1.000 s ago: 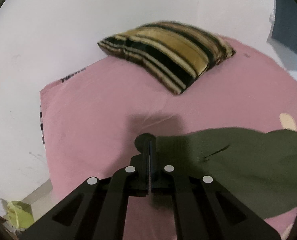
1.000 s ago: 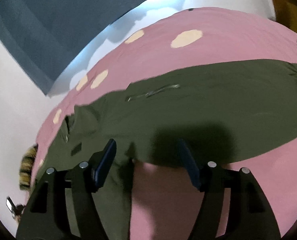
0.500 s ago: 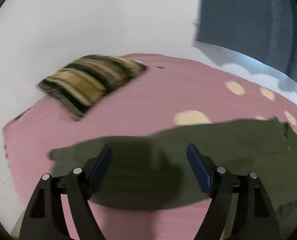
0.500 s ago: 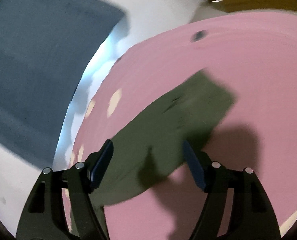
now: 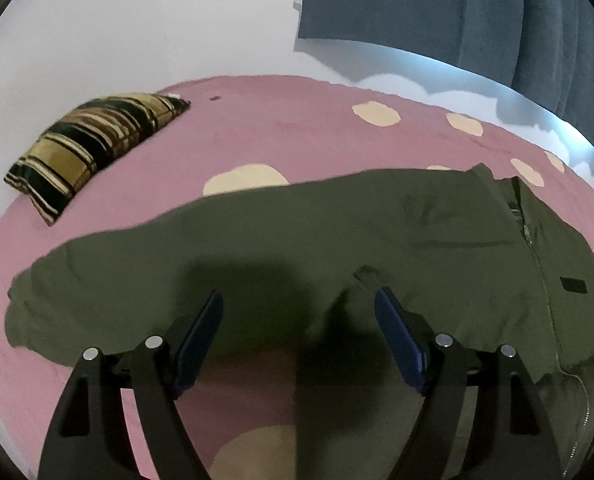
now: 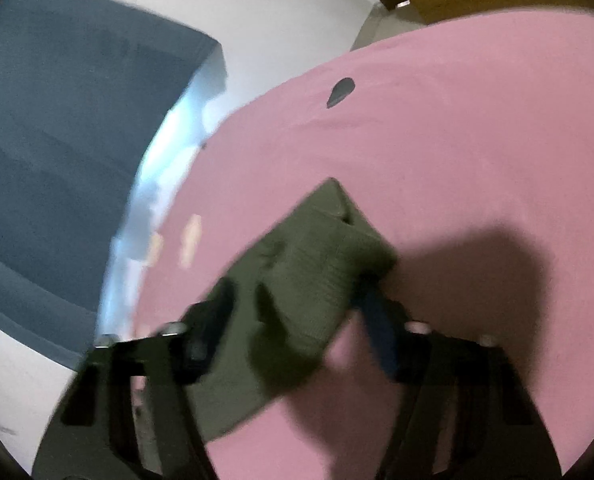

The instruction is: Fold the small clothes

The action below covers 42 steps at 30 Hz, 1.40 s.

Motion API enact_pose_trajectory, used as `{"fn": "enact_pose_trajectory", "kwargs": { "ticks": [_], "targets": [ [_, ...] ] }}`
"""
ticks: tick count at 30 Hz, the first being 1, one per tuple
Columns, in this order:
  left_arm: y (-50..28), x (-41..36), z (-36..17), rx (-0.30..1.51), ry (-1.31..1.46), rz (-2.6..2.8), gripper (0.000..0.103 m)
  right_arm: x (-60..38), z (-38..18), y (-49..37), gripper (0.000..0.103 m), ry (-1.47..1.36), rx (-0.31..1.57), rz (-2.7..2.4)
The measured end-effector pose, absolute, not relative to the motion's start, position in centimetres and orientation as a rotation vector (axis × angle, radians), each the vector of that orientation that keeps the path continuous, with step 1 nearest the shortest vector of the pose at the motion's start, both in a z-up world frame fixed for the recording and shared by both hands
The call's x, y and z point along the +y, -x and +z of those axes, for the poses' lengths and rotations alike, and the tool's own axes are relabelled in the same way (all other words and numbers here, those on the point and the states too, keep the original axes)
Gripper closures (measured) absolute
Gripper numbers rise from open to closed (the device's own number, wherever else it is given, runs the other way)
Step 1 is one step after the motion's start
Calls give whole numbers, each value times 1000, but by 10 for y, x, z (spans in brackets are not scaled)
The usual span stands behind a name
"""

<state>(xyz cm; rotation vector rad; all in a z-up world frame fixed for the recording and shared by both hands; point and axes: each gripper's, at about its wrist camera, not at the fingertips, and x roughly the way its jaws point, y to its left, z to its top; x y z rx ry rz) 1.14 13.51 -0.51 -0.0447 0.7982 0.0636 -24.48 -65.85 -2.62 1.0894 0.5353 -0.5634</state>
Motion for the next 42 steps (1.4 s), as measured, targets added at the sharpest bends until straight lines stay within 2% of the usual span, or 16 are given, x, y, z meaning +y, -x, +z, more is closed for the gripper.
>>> {"fn": "enact_pose_trajectory", "kwargs": {
  "ticks": [4,8,11,12,14,16,18,21,23,24,25,26,28,34,42],
  "targets": [
    [-7,138,-9,812,52,67,26,-663,-30,250,79,-1111,535,-575],
    [1,141,-9,805,83,65,26,-665,-33,258,83,-1170,510,-567],
    [4,143,-8,798,88,62,26,-666,-38,266,79,-1262,474,-567],
    [6,144,-7,793,90,62,26,-667,-40,270,74,-1300,462,-564],
    [8,144,-6,788,95,60,26,-665,-43,277,70,-1349,430,-552],
    [8,145,-7,788,104,57,26,-661,-42,273,60,-1336,442,-546],
    [7,145,-10,797,108,58,26,-660,-38,266,53,-1300,452,-546],
    [5,144,-14,816,110,55,26,-662,-37,250,50,-1250,462,-549],
    [6,144,-16,820,114,52,26,-664,-38,242,55,-1203,474,-577],
    [6,144,-16,822,115,51,26,-663,-37,239,67,-1177,488,-597],
    [6,144,-16,822,116,51,26,-663,-37,240,73,-1155,508,-624],
    [6,144,-15,820,115,51,26,-662,-37,240,75,-1146,511,-636],
    [7,144,-12,814,115,50,26,-662,-37,244,85,-1156,499,-631],
    [9,146,-6,798,120,53,26,-645,11,237,90,-1113,397,-553],
    [16,147,2,780,126,44,26,-550,124,146,91,-909,344,-223]
  ]
}}
